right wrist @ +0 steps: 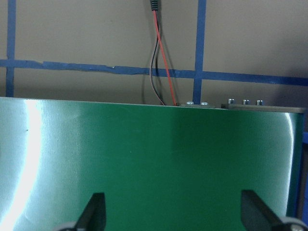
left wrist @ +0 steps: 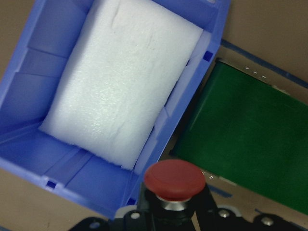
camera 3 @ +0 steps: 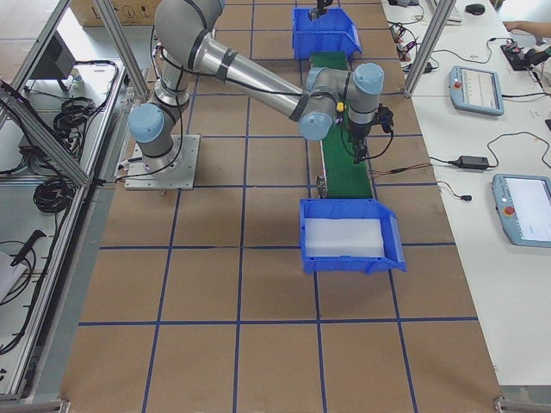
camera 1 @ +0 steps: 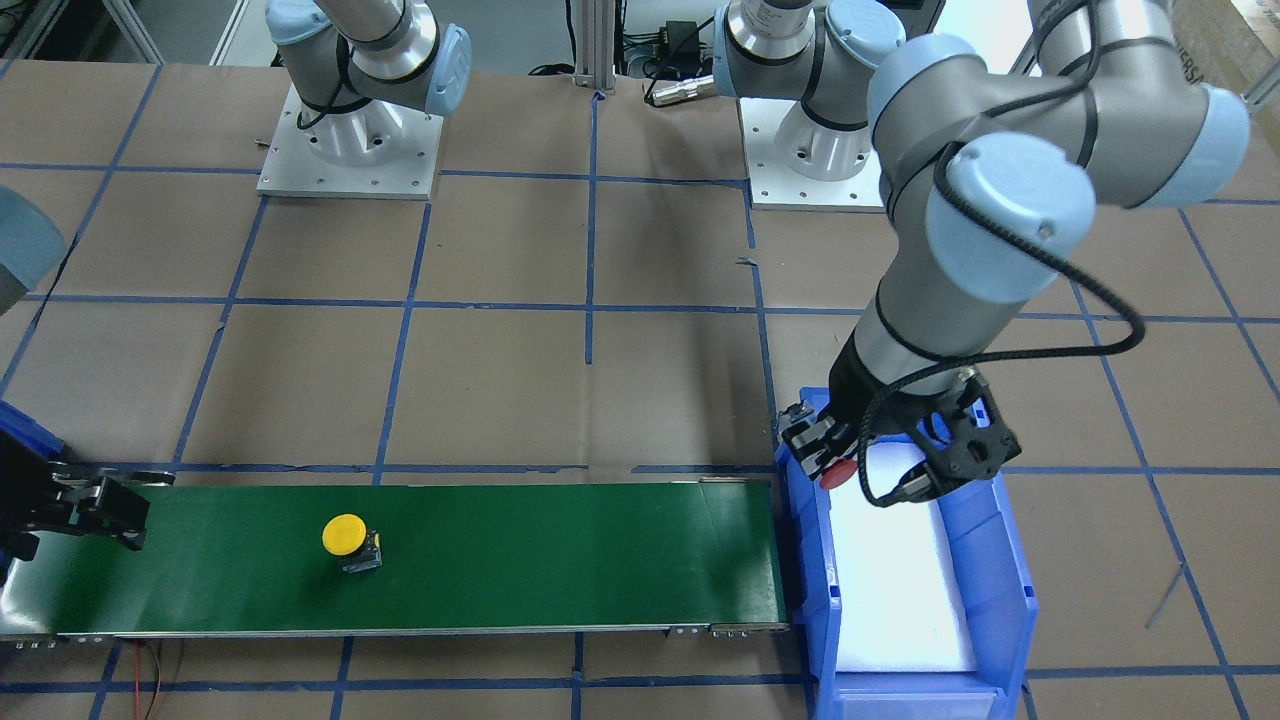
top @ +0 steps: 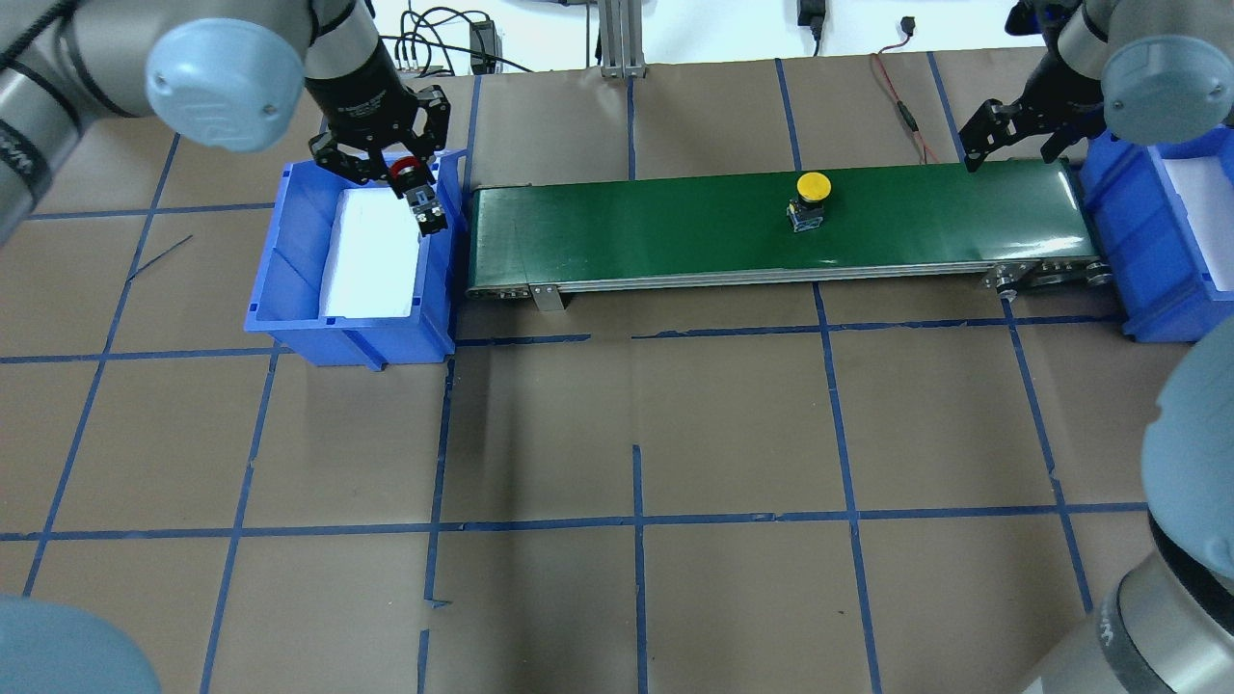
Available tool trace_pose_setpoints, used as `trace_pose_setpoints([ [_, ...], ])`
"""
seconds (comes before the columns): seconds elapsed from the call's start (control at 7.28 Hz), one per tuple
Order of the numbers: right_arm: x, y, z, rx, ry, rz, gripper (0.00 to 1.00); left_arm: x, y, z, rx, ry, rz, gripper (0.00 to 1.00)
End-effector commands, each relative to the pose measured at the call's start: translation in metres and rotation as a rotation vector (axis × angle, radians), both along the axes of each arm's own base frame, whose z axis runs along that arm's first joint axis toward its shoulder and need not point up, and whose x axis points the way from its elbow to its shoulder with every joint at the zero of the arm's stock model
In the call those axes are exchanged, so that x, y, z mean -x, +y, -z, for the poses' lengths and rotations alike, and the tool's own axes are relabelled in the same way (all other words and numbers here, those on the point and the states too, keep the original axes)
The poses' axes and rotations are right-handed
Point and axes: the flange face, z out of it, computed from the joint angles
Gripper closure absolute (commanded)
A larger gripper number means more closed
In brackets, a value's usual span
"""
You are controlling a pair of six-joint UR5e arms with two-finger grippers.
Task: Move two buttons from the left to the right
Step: 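Lift the red button and carry it onto the conveyor belt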
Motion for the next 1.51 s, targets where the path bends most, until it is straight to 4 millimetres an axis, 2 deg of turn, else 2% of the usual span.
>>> trace_pose_setpoints([
  [0.0, -0.001, 0.007, 0.001, -0.005, 0.016, -0.188, 0.00, 0.018, -0.027, 0.050, 0.029, 0.029, 0.006, 0.82],
  [0.27, -0.003, 0.008, 0.000, -0.010, 0.028, -0.337, 0.00, 0.023, -0.035, 0.073, 0.019, 0.050, 0.006, 0.82],
  [0.69, -0.003, 0.008, -0.001, -0.006, 0.030, -0.360, 0.00, 0.032, -0.044, 0.082, 0.045, 0.072, 0.017, 0.82],
  [0.96, -0.003, 0.009, 0.002, -0.008, 0.028, -0.351, 0.00, 0.035, -0.057, 0.093, 0.040, 0.075, 0.019, 0.82],
  [1.1, -0.004, 0.012, 0.011, -0.023, 0.020, -0.348, 0.00, 0.042, -0.058, 0.087, 0.050, 0.084, 0.017, 0.82],
  [1.37, -0.005, 0.015, 0.018, -0.010, 0.028, -0.359, 0.00, 0.057, -0.058, 0.095, 0.037, 0.106, 0.009, 0.82],
])
